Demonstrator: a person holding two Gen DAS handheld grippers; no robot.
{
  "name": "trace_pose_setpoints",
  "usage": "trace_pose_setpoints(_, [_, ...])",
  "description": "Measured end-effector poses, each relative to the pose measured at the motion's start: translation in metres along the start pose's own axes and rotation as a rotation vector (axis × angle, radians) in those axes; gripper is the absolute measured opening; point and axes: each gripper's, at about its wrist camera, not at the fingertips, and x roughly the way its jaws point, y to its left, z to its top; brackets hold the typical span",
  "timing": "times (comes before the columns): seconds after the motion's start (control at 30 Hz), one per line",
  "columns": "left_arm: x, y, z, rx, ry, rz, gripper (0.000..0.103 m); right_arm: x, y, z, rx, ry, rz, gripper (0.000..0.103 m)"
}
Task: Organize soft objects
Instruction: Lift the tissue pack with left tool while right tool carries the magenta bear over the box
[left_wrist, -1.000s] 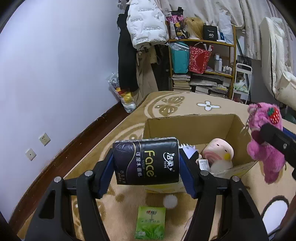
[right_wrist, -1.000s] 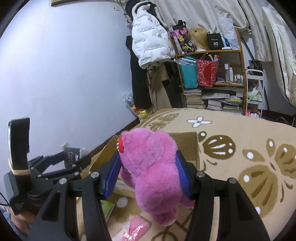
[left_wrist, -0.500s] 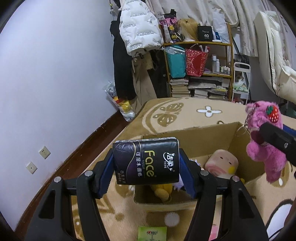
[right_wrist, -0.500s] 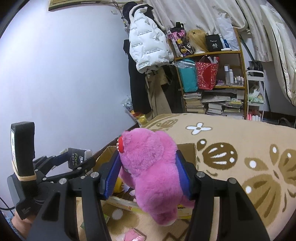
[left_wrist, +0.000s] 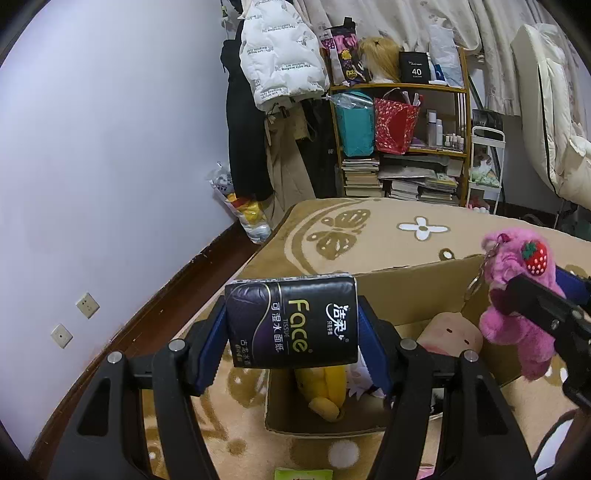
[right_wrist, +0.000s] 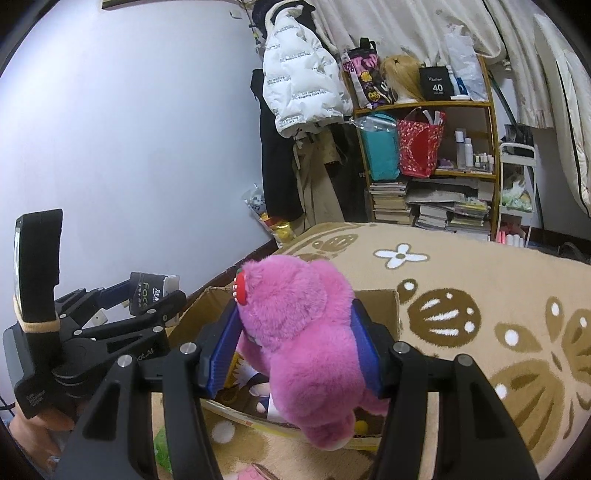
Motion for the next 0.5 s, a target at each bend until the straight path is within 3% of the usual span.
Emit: trace_pose_setpoints(0.5, [0.008, -0.005, -0.004, -0.001, 0.029, -0.005, 0.064, 0.012, -0.001, -0.006, 0.005, 0.025, -0.003, 0.062])
